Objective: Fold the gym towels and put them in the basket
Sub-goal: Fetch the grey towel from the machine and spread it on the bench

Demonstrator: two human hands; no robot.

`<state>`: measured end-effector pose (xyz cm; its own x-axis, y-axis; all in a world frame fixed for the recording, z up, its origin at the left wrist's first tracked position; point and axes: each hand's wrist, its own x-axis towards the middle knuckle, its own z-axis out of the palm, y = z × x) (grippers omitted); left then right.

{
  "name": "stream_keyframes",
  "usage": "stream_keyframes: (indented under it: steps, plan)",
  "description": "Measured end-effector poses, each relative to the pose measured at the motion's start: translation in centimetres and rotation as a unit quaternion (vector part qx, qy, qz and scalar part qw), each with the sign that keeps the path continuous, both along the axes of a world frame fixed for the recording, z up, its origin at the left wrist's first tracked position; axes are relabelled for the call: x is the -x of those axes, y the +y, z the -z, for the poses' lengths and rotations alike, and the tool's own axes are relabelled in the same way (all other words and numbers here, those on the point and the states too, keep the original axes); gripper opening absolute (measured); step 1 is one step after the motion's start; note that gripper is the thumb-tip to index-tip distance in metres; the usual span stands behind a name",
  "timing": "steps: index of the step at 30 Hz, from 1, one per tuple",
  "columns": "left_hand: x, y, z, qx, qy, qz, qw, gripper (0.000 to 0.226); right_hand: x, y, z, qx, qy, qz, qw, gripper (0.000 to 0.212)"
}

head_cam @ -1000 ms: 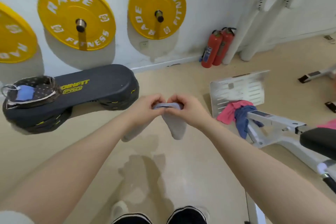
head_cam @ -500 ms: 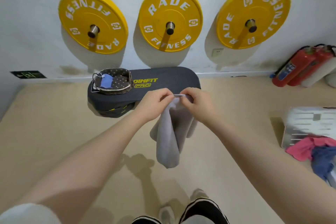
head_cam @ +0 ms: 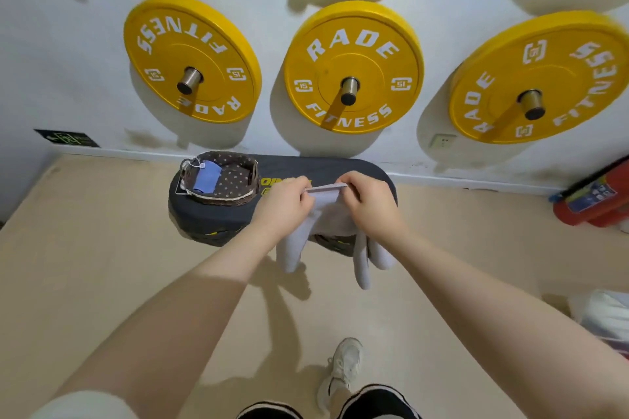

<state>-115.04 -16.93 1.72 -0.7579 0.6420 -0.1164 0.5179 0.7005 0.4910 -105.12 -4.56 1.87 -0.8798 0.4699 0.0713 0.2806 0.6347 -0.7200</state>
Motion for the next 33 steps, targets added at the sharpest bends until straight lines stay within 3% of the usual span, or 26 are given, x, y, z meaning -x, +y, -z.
stream_keyframes:
  steps: [3,7,10,12,15,18,23,28,30,33]
  plan:
    - [3.2,2.4,0.9,-0.022,-0.068,-0.063,0.995,0.028,2.9,3.0,0.4,0.005,-0.001,-0.008,1.000,0.018]
    - [6.6,3.7,2.7,-0.038,-0.090,-0.058,0.994,0.026,5.5,6.2,1.6,0.077,-0.019,0.031,0.996,0.014]
    - [10.3,4.0,3.8,-0.023,-0.080,-0.028,0.996,0.025,7.6,9.4,2.1,0.132,-0.045,0.028,0.990,0.013]
    - [13.0,4.7,4.6,0.025,-0.082,0.028,0.996,0.021,9.1,11.4,2.6,0.151,-0.085,-0.029,0.985,0.020]
    - [17.1,6.2,6.6,0.077,-0.126,0.095,0.984,0.026,11.9,13.7,3.9,0.119,-0.176,-0.113,0.971,0.025]
    - [21.2,8.1,8.6,-0.010,-0.176,0.043,0.983,0.030,16.2,16.4,6.0,0.072,-0.205,-0.076,0.973,0.016]
    - [28.2,12.5,12.0,0.017,-0.128,0.133,0.983,0.018,23.6,21.1,11.0,0.014,-0.271,0.034,0.962,0.031]
    - [35.1,16.8,15.3,0.076,-0.042,0.116,0.989,0.017,28.0,25.6,14.0,-0.031,-0.246,0.104,0.963,0.033]
    - [36.6,18.1,15.6,0.114,0.032,0.115,0.986,0.017,28.7,27.1,14.7,-0.116,-0.224,0.098,0.963,0.029]
    - [37.6,19.1,16.0,0.103,0.173,0.145,0.969,0.006,29.0,29.1,15.8,-0.284,-0.167,0.079,0.941,0.025]
